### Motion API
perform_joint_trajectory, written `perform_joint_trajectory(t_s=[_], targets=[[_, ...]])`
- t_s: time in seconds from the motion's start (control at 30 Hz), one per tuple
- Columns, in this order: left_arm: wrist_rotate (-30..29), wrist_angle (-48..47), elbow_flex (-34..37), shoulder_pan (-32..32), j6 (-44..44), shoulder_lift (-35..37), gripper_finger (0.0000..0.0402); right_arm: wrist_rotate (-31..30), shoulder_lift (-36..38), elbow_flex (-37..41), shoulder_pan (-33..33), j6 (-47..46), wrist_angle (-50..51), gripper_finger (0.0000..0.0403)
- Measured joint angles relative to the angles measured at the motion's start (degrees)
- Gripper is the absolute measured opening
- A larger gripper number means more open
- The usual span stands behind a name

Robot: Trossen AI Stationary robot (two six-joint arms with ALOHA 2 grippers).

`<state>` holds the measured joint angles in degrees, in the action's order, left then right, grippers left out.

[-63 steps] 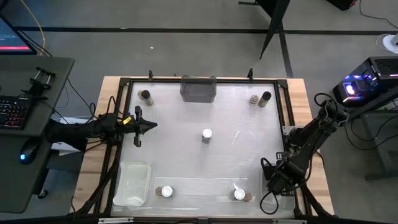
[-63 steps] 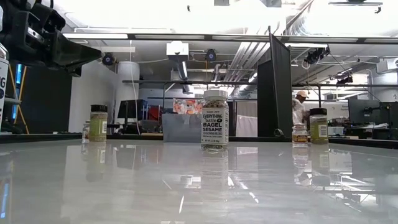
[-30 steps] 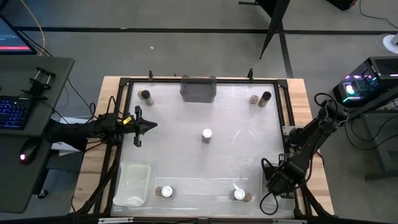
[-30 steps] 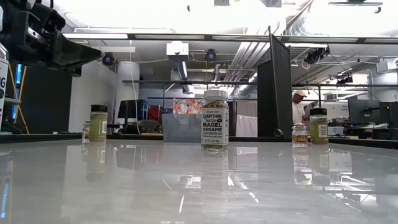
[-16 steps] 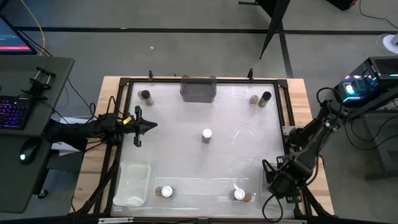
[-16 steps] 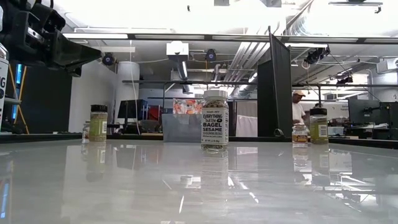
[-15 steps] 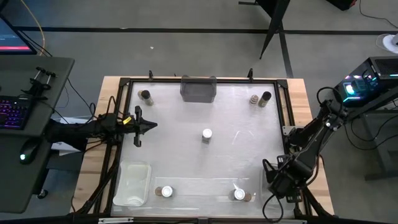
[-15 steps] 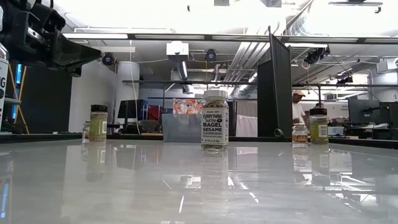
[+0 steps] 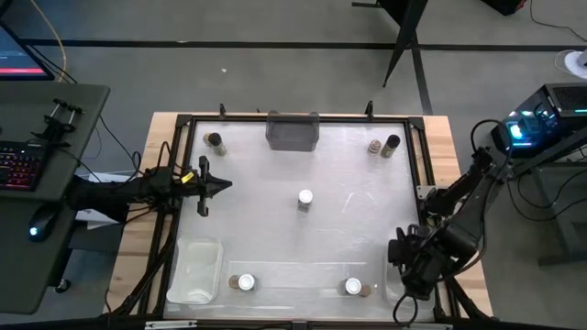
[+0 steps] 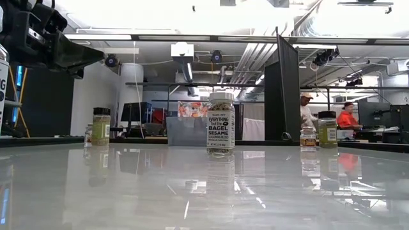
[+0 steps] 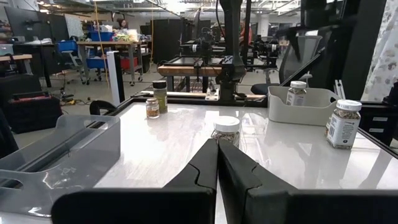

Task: Sort spices by type
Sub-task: Put the top right white seasoning bottle into the gray bin

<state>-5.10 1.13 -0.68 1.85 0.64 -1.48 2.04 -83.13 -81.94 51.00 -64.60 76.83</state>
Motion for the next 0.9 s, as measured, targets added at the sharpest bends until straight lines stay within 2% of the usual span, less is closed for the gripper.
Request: perform_joint_trajectory(t_s=[0.2,0.37,0.5,0.57,0.63,0.8,0.83,0.9], targets=[[0.0,0.0,0.0,0.0,0.0,0.0,0.0000,0.3,0.0,-0.3,0.0,-13.2,-4.0,0.0303],[0.0,0.0,0.0,0.0,0.0,0.0,0.0000,1.8,-1.1,-0.2,0.0,-12.5,-5.4,0.0303],[0.0,0.0,0.0,0.0,0.0,0.0,0.0000,6.9,-4.0,-0.1,0.3,-7.7,-7.2,0.0291],[0.0,0.0,0.0,0.0,0.0,0.0,0.0000,9.4,-6.1,-0.1,0.9,-4.0,-8.1,0.0264],[0.0,0.0,0.0,0.0,0.0,0.0,0.0000,11.3,-8.6,-0.1,1.7,-1.0,-8.4,0.0219],[0.0,0.0,0.0,0.0,0.0,0.0,0.0000,14.5,-13.9,0.8,4.0,5.4,-9.1,0.0043],[0.0,0.0,0.0,0.0,0.0,0.0,0.0000,15.4,-14.5,1.7,4.4,6.3,-9.4,0.0022],[0.0,0.0,0.0,0.0,0.0,0.0,0.0000,16.0,-14.6,4.4,5.1,5.8,-10.5,0.0019]])
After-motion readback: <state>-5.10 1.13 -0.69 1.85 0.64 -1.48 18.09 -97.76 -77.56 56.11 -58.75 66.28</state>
